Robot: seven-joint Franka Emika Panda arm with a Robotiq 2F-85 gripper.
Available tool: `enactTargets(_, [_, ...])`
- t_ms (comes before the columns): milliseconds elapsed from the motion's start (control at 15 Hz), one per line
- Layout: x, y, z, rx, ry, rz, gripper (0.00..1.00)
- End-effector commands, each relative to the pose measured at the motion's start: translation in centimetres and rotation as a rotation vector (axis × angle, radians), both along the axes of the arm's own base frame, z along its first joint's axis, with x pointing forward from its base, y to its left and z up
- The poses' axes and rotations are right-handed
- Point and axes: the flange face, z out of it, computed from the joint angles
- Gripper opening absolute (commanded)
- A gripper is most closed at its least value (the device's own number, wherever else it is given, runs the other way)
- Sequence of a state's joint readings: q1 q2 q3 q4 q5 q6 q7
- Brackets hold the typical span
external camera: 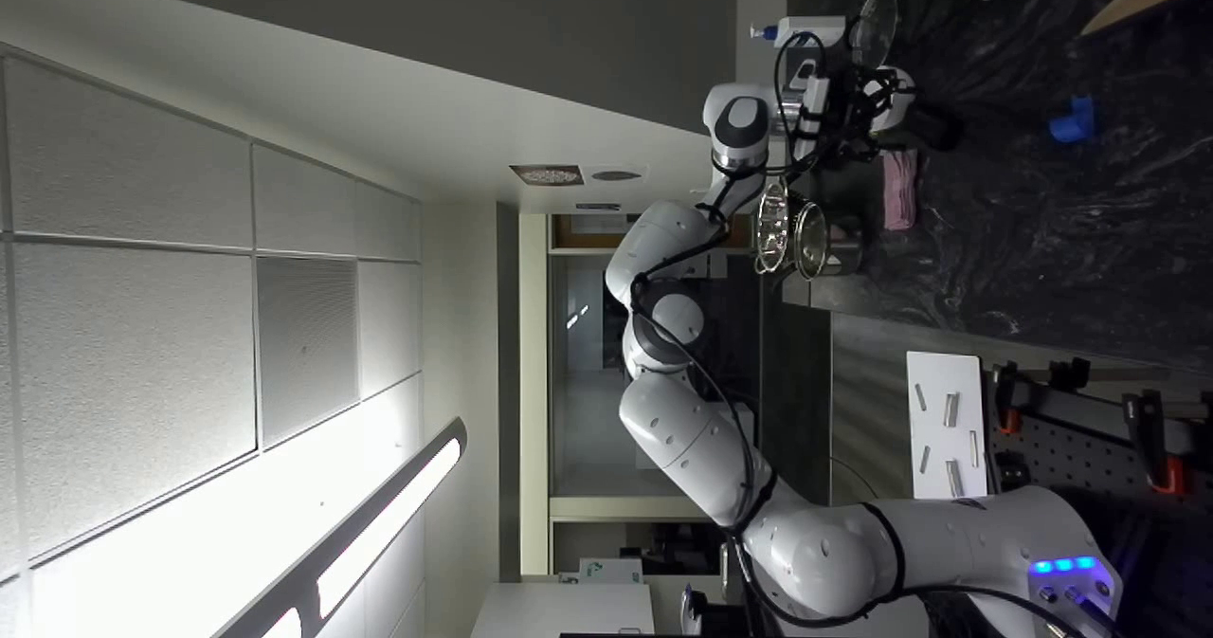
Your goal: Use the black object to clean the surface
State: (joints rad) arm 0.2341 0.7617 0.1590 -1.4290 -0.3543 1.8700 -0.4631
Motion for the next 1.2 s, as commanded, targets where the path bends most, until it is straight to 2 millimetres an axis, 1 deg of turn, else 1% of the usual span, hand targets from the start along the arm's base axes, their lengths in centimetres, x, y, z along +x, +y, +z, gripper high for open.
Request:
enactTargets(0, [1.0, -1.2, 4.7, -0.014, -0.057, -0.062, 1.0])
enactTargets(200, [1.5, -3.2, 8.0, -0.011, -0.085, -0.138, 1.0])
enactTargets(267, [1.6, -4.1, 9.1, -0.015, -0.09, -0.179, 1.0])
enactTargets(533, [1.1, -7.2, 12.7, -0.008, -0.099, -0.326, 1.0])
enactTargets(800, [-0.6, -9.7, 15.5, 0.013, -0.129, -0.413, 1.0])
enactTargets(1133, [-4.4, -12.2, 17.7, 0.022, -0.144, -0.462, 1.0])
